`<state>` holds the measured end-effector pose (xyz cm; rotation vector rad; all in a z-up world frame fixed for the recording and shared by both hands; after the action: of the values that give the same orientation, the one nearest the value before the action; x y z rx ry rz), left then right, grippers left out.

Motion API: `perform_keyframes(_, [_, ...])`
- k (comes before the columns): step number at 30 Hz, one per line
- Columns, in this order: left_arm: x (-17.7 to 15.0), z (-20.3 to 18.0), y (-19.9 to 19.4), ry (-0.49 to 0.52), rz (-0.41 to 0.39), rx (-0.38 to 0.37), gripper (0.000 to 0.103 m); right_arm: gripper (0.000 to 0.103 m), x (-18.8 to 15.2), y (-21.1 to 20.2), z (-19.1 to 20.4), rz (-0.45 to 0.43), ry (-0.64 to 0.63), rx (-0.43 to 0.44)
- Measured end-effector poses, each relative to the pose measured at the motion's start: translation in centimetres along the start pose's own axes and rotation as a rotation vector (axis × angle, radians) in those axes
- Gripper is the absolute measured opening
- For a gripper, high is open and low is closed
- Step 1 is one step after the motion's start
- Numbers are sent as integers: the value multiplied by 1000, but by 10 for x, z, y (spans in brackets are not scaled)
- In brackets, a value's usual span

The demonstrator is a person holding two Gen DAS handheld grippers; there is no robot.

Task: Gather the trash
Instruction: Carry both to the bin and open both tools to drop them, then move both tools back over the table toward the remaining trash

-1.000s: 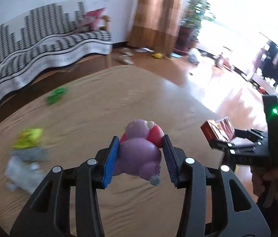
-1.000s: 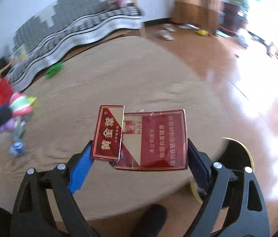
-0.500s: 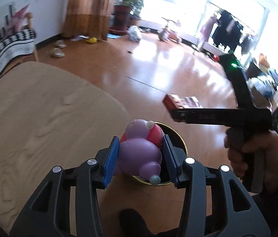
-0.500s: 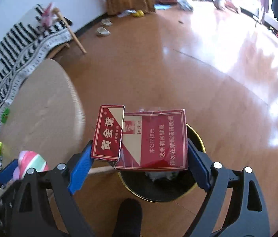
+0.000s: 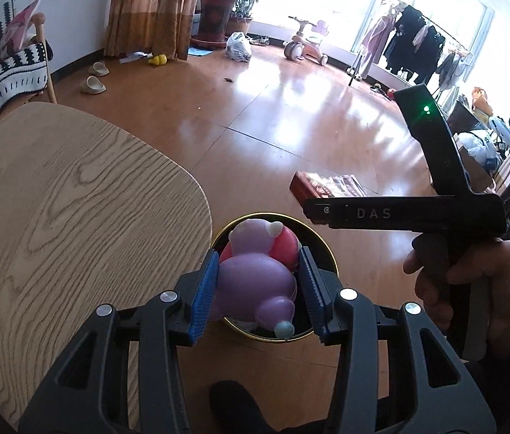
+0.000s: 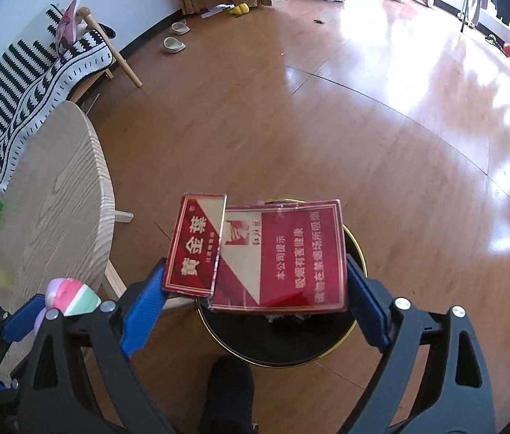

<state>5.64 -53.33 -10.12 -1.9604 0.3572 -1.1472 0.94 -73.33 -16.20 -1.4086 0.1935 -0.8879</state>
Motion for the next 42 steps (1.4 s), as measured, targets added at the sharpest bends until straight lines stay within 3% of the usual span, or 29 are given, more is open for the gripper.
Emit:
perform_keyframes(7, [-3,-2,4,3,8,1,44,94,3,-4,0,-24,27,-5])
perform_keyframes(15, [5,-18,32,7,33,-49,47,94,10,-30,-22,-122,153,5])
perform_keyframes(16, [7,-20,36,10,33,-51,52,94,12,-34,-25,-135,168,0])
perform_keyframes(17, [9,-25,40,18,33,-56,67,95,12,-38,-29,-151,188,-5])
perform_keyframes(19, [11,-29,40,18,3,-43,85,95,12,-42,-36,-169,213,-10])
perform_keyframes(25, [11,-22,28,2,-13,-27,87,95,14,-47,-29,-185,203,2])
perform_keyframes(30, [14,6,-11,-39,-61,30,93,95,18,-50,18,-186,105,42])
perform_keyframes(33, [13,32,-42,-70,-95,74,94,95,18,-51,72,-184,4,80])
perform_keyframes(36, [6,68,-76,-130,-120,116,94,95,15,-48,130,-170,-88,131])
perform_keyframes(42, [-26,163,-151,-236,-168,273,94,95,1,-39,243,-131,-249,218])
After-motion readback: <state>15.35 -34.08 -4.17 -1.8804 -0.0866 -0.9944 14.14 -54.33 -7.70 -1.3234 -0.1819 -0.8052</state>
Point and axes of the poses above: each gripper's, at about its wrist camera, not at the fingertips, and y roughly the way its jaws point, z to its left, x to its top, the point moved 4 cm from there along y, roughly the way its jaws point, and after that the axes turned 3 degrees about -y, right-handed, at the moved point
